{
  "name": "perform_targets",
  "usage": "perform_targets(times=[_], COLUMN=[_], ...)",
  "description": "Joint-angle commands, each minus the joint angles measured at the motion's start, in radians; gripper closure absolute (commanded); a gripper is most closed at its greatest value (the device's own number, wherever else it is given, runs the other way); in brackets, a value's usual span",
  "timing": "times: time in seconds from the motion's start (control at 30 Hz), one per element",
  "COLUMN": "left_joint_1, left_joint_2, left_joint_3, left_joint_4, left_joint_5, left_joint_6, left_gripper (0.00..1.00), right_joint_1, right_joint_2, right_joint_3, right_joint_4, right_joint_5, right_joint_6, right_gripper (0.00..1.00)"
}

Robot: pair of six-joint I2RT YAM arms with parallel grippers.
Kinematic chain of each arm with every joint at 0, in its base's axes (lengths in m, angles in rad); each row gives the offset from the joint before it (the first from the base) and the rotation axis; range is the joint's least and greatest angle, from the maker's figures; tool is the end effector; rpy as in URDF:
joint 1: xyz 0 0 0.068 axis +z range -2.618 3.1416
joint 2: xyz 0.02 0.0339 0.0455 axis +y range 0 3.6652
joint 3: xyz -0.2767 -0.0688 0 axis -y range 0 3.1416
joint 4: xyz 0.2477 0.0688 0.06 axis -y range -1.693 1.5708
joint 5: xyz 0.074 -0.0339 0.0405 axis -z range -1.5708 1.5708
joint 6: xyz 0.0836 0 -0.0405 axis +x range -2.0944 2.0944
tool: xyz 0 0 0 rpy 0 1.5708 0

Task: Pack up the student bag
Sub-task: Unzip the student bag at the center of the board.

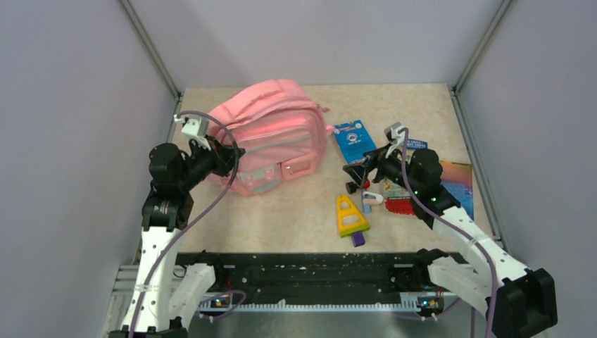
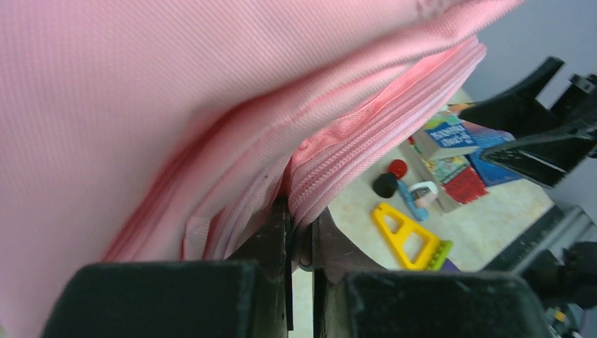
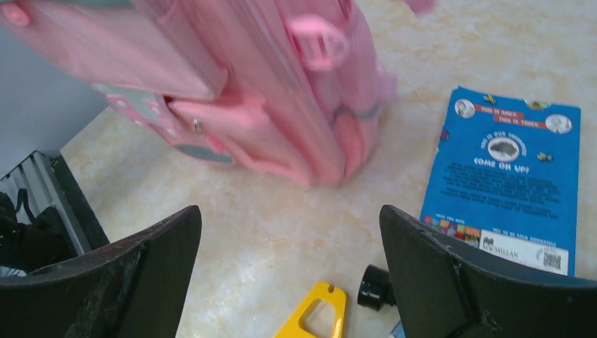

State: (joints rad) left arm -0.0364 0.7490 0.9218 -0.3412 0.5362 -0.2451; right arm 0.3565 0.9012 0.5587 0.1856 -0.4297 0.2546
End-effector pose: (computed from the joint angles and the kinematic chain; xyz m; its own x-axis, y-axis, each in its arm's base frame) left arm 0.1932 -0.0498 0.3792 -0.2922 -0.1981 -0.9356 0.4780 0.8171 -0.3223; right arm 0.2220 0.1198 0.2803 -0.3187 0.1256 -0.9395 -0.6433 0.6992 0.3118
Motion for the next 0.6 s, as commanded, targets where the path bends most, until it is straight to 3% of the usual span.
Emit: perform_targets(times=[0.0,0.3,0.57], left_joint_1=[-0.01,-0.011,-0.023], left_joint_2=[-0.031,-0.096,-0.112], left_joint_3=[0.033,-0.051,-0.073], left_joint_4=[0.211,0.215,0.223], left_joint_5=[0.185,0.159,0.168], left_joint_6=[-0.081,-0.039,-0.038], left_gripper=[1.0,1.0,1.0], right_joint_1=[0.058,0.093,0.104], right_joint_2=[0.023,0.016,0.001], right_joint_3=[0.101,0.15,0.185], right_joint_4=[0.02,-0.003,0.019], right_joint_5=[-0.004,-0.003,-0.164], right_joint_6=[-0.088,-0.159,-0.176], right_gripper=[0.06,0.06,0.06])
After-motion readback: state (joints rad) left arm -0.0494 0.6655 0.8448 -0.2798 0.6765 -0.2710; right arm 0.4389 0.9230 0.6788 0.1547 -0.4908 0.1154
